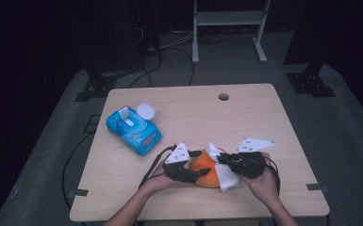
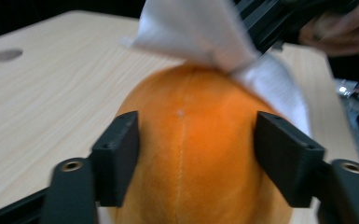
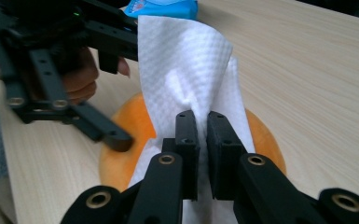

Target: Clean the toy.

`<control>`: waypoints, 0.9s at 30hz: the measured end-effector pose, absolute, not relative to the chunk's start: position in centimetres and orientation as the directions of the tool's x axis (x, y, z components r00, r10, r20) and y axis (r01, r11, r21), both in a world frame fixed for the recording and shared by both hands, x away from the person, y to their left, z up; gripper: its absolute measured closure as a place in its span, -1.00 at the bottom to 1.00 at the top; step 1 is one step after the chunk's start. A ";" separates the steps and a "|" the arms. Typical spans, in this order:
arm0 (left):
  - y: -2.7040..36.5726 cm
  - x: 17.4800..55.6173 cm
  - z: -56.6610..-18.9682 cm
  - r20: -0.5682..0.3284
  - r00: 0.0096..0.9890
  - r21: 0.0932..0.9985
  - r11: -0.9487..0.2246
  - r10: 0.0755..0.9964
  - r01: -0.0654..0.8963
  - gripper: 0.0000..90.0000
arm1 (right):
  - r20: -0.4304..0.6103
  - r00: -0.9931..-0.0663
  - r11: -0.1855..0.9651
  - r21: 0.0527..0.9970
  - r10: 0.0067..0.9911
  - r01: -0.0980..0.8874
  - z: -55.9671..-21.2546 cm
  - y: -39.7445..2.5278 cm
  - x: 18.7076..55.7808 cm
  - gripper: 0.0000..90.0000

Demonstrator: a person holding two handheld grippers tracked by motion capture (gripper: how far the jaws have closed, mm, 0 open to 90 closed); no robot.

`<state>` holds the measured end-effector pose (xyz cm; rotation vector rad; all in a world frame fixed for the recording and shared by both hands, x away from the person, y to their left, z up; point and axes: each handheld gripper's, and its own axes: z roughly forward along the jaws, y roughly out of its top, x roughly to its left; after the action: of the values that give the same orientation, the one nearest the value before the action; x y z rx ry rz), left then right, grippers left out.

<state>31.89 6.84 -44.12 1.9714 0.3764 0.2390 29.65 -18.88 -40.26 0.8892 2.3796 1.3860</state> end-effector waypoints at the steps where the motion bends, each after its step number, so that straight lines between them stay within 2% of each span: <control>1: 7.0 32.0 -44.4 -0.020 0.925 0.907 -0.383 0.380 0.177 -0.22 | 0.087 -0.785 0.367 0.849 0.614 0.381 -40.3 -18.9 29.6 0.85; 11: 7.9 32.4 -44.9 -0.059 0.930 0.900 -0.383 0.364 0.207 -0.18 | 0.172 -0.734 0.351 0.792 0.657 0.499 -42.6 -22.1 29.8 0.84; 19: 8.0 32.5 -45.0 -0.080 0.927 0.897 -0.379 0.366 0.227 -0.18 | 0.199 -0.741 0.295 0.827 0.642 0.478 -41.2 -21.4 30.5 0.84; 27: 8.3 32.6 -45.0 -0.076 0.938 0.892 -0.397 0.339 0.216 -0.18 | 0.210 -0.717 0.338 0.772 0.664 0.539 -43.4 -22.3 30.2 0.84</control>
<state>32.56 8.28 -45.01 1.9964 0.3989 0.1411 30.22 -22.35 -43.44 1.1101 2.4496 1.3273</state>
